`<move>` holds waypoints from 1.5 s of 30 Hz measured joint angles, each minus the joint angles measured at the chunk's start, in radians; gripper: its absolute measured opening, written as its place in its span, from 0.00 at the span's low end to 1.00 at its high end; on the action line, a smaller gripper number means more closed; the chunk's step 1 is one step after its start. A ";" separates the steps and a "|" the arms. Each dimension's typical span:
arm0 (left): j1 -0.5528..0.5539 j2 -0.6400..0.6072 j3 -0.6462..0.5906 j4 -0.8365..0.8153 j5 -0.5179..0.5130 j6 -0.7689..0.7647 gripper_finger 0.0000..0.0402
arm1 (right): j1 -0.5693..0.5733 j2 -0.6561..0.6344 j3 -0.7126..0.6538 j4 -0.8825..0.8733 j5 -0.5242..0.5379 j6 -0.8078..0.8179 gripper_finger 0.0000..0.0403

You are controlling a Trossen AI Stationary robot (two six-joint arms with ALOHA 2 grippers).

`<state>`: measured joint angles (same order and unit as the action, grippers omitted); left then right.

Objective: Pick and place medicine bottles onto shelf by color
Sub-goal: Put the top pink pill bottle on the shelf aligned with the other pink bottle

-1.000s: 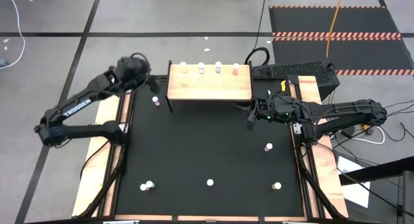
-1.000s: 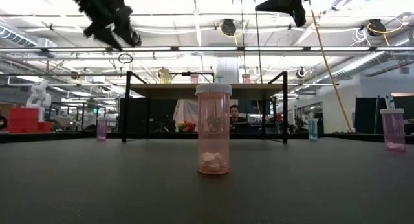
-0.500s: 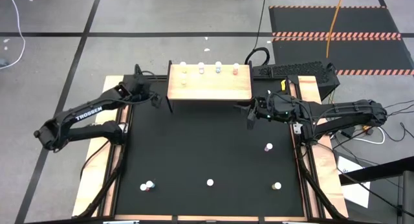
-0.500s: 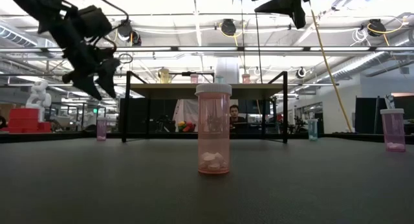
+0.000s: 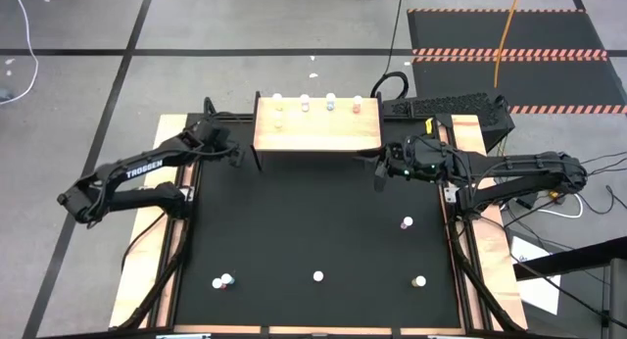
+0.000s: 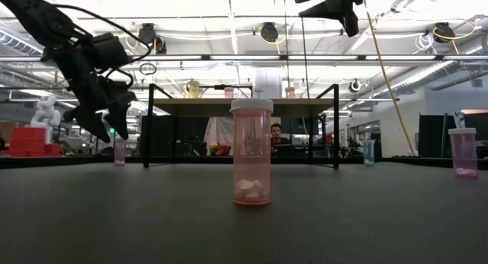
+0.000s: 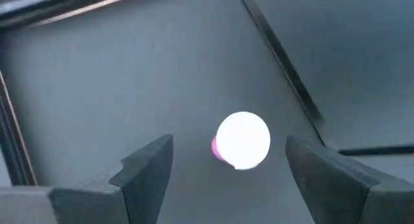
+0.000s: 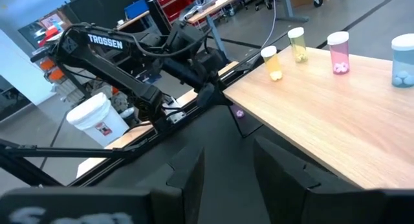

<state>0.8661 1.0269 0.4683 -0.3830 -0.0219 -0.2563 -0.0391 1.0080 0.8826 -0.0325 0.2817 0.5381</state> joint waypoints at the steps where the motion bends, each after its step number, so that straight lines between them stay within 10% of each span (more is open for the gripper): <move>1: 0.000 0.010 0.000 0.013 0.001 0.003 0.74 | -0.002 0.000 0.000 0.003 0.000 0.000 0.31; 20: -0.010 0.131 0.012 0.073 0.023 0.046 0.73 | -0.008 0.000 0.000 0.005 -0.006 0.053 0.31; 35: 0.011 0.130 0.078 -0.006 0.007 0.106 0.42 | -0.008 0.000 0.000 0.005 -0.008 0.072 0.31; 45: 0.028 0.130 0.078 -0.041 -0.004 0.127 0.55 | -0.008 0.000 0.000 0.006 -0.008 0.072 0.31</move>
<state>0.8944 1.1572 0.5461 -0.4236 -0.0257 -0.1290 -0.0475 1.0080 0.8827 -0.0269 0.2741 0.6098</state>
